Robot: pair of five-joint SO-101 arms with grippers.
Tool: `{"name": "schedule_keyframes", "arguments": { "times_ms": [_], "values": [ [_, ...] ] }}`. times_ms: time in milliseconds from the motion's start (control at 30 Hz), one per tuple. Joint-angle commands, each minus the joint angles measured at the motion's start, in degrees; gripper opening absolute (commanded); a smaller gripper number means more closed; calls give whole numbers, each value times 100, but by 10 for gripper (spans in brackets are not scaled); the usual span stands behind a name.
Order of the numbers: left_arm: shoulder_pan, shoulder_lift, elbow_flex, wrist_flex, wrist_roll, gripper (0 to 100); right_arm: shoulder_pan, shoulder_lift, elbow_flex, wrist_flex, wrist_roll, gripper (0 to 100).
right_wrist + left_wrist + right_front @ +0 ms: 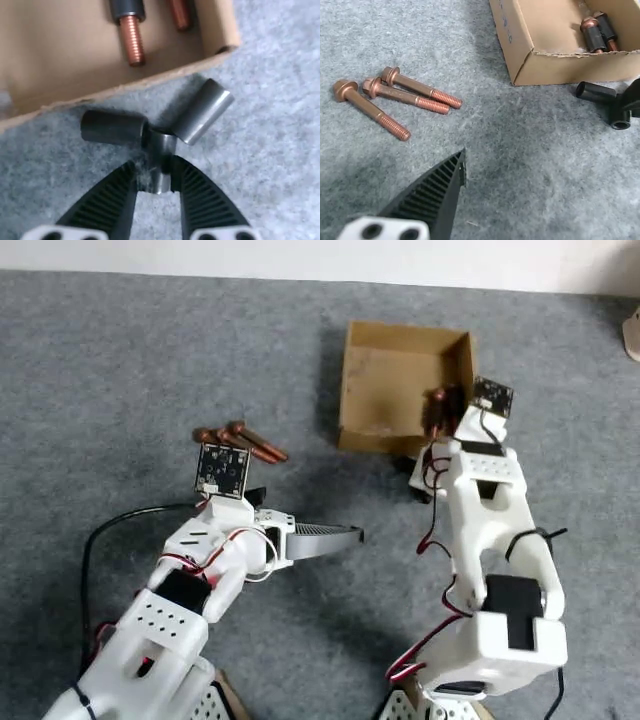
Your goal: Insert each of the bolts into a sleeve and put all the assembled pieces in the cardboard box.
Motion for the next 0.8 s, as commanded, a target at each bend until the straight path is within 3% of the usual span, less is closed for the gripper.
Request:
{"name": "schedule_keyframes", "arguments": {
  "times_ms": [0,200,567,767],
  "values": [
    [-57,-92,-31,-26,9,627,84,470,40,13,-211,67],
    [-57,-84,-31,-26,9,627,-22,593,31,110,-237,67],
    [-57,-84,-31,-26,9,627,-40,637,-884,1754,-193,67],
    [-57,-92,-31,-26,9,627,-13,646,-1103,1938,-193,67]
  ]
}}
